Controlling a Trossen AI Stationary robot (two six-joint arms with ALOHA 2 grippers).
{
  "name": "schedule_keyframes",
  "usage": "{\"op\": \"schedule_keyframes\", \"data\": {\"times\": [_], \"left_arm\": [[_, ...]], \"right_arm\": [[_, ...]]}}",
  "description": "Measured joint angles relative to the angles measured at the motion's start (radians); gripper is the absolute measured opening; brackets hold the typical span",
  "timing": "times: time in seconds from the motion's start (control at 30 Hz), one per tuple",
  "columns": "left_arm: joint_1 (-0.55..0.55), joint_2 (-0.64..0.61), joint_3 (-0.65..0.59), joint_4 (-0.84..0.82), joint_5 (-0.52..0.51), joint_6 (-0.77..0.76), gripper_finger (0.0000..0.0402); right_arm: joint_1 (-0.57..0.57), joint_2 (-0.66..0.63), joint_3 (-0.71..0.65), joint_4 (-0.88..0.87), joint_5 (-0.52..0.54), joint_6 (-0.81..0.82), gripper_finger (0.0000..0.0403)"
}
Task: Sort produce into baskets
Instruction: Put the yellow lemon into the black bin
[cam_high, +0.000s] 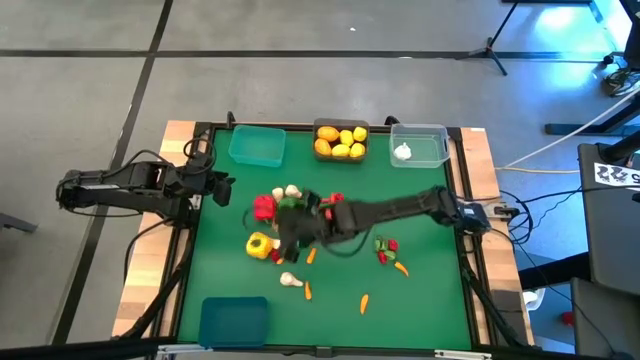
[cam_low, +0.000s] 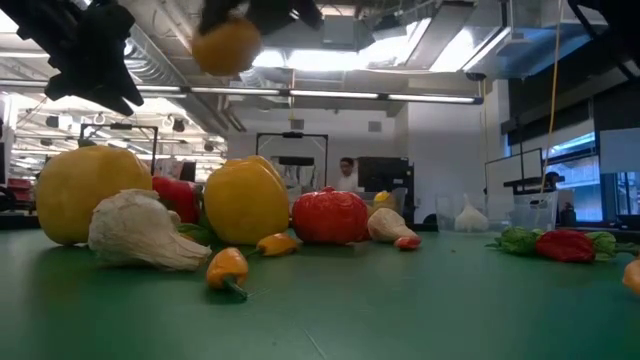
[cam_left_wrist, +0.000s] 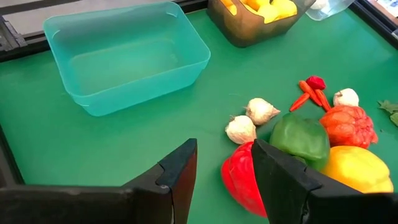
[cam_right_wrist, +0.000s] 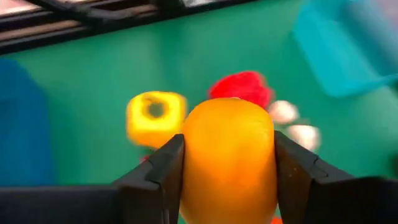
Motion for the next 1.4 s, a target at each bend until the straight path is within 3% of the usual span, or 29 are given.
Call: {"op": "schedule_keyframes", "data": {"times": [0.5,0.77,1.17,1.4], "left_arm": [[0.0,0.0,0.0,-0.003,0.006,0.007,0.015],[0.0,0.0,0.0,-0.003,0.006,0.011,0.015],[0.0,0.0,0.0,-0.003,0.006,0.01,0.015],[0.0,0.0,0.0,-0.003,-0.001,-0.023,0.015]], "right_arm": [[-0.411,-0.057,0.002,-0.177,-0.141,-0.231,0.0172],[-0.625,-0.052,-0.005,-0.191,-0.199,-0.25,0.0172],[-0.75,-0.048,-0.223,-0.18,-0.32,-0.322,0.0178],[-0.781,-0.051,-0.249,-0.183,-0.356,-0.376,0.0254]]}}
